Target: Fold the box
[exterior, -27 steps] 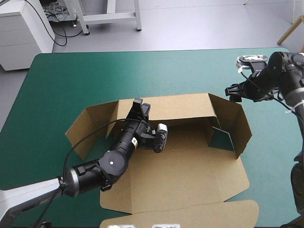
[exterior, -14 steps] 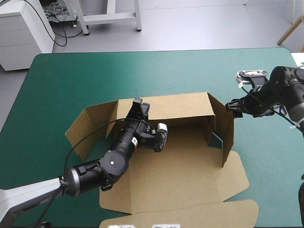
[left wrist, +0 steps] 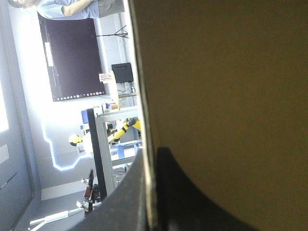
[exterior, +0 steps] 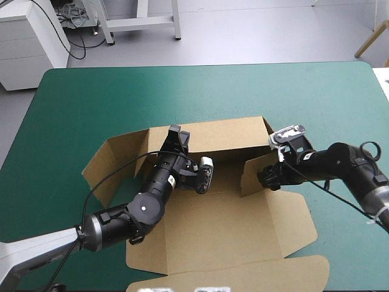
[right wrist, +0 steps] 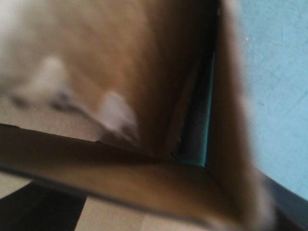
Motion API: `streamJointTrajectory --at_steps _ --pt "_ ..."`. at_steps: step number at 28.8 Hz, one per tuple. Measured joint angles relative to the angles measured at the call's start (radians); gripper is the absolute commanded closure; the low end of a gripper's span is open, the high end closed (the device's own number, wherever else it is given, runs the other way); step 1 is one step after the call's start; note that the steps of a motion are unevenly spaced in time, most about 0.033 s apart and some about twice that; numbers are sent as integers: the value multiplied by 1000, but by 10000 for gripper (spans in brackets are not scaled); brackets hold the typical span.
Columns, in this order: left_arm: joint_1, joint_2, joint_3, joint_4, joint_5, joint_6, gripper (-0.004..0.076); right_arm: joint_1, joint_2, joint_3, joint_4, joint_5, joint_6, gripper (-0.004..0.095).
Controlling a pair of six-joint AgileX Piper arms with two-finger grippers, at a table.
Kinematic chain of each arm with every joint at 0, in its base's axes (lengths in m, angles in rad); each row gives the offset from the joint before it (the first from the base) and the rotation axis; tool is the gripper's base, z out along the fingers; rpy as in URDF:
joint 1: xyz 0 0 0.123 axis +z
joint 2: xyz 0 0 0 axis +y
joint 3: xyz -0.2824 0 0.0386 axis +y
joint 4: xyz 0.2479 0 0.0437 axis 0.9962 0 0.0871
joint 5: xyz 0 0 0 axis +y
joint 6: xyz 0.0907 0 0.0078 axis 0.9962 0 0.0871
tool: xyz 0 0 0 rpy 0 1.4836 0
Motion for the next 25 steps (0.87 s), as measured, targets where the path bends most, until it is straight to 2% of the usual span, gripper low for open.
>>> streamJointTrajectory --at_steps 3,5,12,14,16,19,23,25 --pt "0 0 0 -1 0 0 734 67 0 22 8 -104 2 218" --pt "0 0 0 -1 2 0 734 115 0 41 9 -210 21 218" --pt "0 0 0 -2 3 0 734 171 -6 109 13 -370 38 223" --pt "0 0 0 -2 6 0 734 184 -7 128 15 -416 42 261" --pt "0 1 0 -2 6 0 734 196 -11 149 15 -459 52 359" --pt "0 1 0 -2 6 0 734 205 -34 173 15 -503 67 571" --pt "0 1 0 -14 23 0 734 205 -74 183 15 -529 72 919" --pt "1 1 1 -25 33 0 734 205 -91 184 11 -531 72 922"
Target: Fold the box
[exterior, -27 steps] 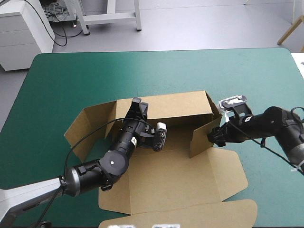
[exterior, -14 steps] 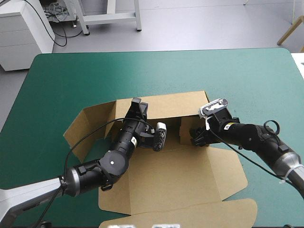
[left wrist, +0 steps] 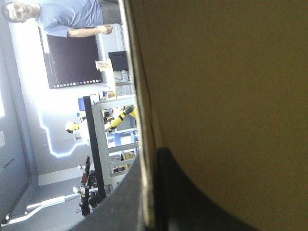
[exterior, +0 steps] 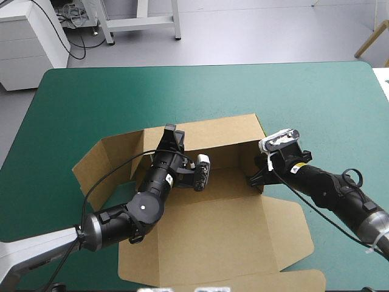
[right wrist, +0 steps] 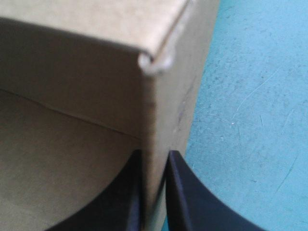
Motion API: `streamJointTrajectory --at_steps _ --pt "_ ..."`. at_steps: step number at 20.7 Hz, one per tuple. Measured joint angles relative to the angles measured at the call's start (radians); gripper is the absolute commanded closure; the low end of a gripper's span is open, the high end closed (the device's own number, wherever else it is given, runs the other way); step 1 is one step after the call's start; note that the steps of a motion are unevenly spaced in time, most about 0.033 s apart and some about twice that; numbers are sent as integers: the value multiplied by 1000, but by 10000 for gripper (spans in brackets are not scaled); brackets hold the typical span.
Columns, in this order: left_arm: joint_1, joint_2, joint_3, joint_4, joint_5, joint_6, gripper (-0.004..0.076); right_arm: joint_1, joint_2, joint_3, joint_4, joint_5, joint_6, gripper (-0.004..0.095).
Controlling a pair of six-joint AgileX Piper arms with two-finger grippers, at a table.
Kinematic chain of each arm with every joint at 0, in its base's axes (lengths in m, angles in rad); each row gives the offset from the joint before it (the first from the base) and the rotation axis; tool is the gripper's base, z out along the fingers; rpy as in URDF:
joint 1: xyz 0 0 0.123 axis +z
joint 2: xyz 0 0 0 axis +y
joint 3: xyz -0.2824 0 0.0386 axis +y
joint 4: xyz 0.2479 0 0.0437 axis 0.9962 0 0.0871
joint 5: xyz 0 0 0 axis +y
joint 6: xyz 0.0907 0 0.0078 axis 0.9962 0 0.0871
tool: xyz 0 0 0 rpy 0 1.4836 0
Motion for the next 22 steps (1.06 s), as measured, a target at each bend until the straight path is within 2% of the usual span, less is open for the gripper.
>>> streamJointTrajectory --at_steps 5,7,8,9,10,11,13,16,22 --pt "0 0 1 -6 7 -7 732 0 -10 8 -3 -6 2 926" --pt "0 0 3 -6 7 -12 676 0 -10 8 -4 -6 2 926" --pt "0 0 4 -6 8 -15 556 0 -10 8 -3 -6 2 926" --pt "0 0 4 -5 11 -26 493 0 -10 8 -2 -6 1 926" --pt "0 0 4 -4 8 -27 323 0 -10 8 -1 -6 1 926" --pt "0 3 4 -3 1 -27 190 0 -10 8 3 -6 1 926" --pt "-1 6 4 2 -6 -36 91 0 -10 8 4 -6 1 926" --pt "-17 5 4 20 23 -50 92 0 -10 8 16 -10 6 925" --pt "-177 8 4 -4 177 -50 91 -12 -9 -30 25 -18 111 925"
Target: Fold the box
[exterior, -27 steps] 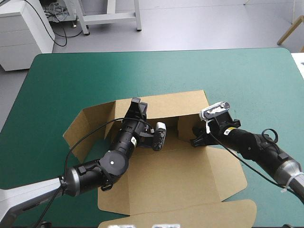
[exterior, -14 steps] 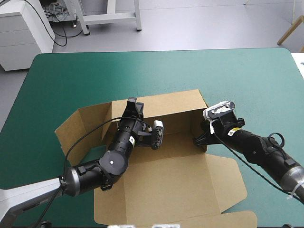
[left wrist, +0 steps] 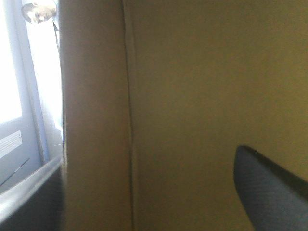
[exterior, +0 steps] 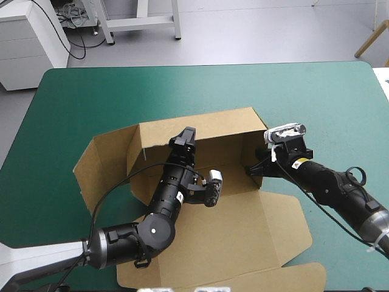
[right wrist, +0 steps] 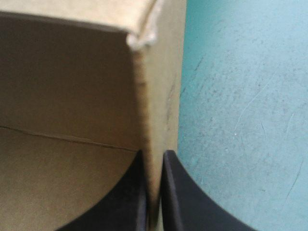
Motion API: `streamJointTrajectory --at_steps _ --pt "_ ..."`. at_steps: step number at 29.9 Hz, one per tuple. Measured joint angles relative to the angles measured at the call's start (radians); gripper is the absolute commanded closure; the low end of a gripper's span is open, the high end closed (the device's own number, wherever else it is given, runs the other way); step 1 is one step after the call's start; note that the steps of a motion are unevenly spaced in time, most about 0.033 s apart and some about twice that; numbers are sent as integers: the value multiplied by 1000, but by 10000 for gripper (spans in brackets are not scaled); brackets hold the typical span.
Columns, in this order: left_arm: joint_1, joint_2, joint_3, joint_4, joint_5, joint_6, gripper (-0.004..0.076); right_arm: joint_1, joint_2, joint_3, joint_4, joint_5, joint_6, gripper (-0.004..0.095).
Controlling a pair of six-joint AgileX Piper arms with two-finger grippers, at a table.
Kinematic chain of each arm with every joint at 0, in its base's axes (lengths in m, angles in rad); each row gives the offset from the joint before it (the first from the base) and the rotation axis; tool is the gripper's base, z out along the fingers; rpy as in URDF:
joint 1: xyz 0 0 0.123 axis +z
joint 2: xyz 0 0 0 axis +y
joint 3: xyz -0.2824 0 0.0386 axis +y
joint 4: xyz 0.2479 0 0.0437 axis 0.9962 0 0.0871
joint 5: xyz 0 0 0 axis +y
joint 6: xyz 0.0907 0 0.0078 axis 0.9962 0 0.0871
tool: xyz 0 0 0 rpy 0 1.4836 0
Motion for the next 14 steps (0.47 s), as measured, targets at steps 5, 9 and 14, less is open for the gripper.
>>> streamJointTrajectory --at_steps 5,9,14 --pt "-73 0 0 0 67 -1 92 -65 56 -123 -34 122 49 926" --pt "-115 0 0 -7 76 -1 92 -126 152 -262 -153 293 168 925" --pt "-144 0 0 -8 78 -1 92 -159 271 -439 -292 444 299 925"
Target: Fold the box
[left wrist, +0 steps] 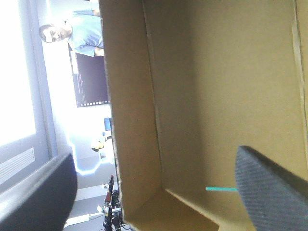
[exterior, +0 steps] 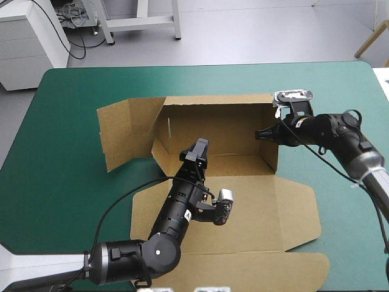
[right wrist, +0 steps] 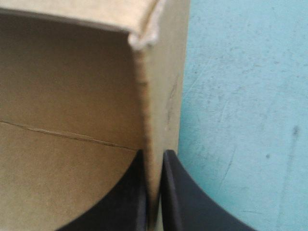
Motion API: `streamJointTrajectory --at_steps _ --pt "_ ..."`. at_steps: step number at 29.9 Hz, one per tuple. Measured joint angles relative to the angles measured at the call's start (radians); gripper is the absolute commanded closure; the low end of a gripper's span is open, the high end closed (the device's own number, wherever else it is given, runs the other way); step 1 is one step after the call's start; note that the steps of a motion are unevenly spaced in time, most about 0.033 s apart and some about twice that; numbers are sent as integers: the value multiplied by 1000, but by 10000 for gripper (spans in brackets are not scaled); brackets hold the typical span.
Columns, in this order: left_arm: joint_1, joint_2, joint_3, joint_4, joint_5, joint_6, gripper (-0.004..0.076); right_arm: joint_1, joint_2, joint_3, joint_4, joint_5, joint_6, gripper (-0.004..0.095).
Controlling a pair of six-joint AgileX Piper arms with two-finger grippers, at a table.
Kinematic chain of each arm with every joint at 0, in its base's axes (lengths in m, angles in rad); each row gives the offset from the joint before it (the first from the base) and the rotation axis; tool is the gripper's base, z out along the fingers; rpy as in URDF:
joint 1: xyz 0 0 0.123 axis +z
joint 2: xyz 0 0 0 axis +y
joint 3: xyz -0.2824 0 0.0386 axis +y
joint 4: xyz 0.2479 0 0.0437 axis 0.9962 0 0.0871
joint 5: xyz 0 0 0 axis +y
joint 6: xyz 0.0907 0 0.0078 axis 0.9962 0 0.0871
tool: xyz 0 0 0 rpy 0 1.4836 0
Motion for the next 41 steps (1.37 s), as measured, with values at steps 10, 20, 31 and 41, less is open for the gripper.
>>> streamJointTrajectory --at_steps 10,20,31,41 --pt "-3 0 0 -3 9 3 640 0 170 -225 -55 136 43 926" --pt "130 0 -254 -509 -54 376 710 0 184 -244 -61 156 44 926" --pt "815 -2 -863 -1543 238 916 710 0 184 -244 -62 170 48 926" --pt "1584 -7 -761 -2086 261 881 710 0 184 -244 -61 176 51 926"
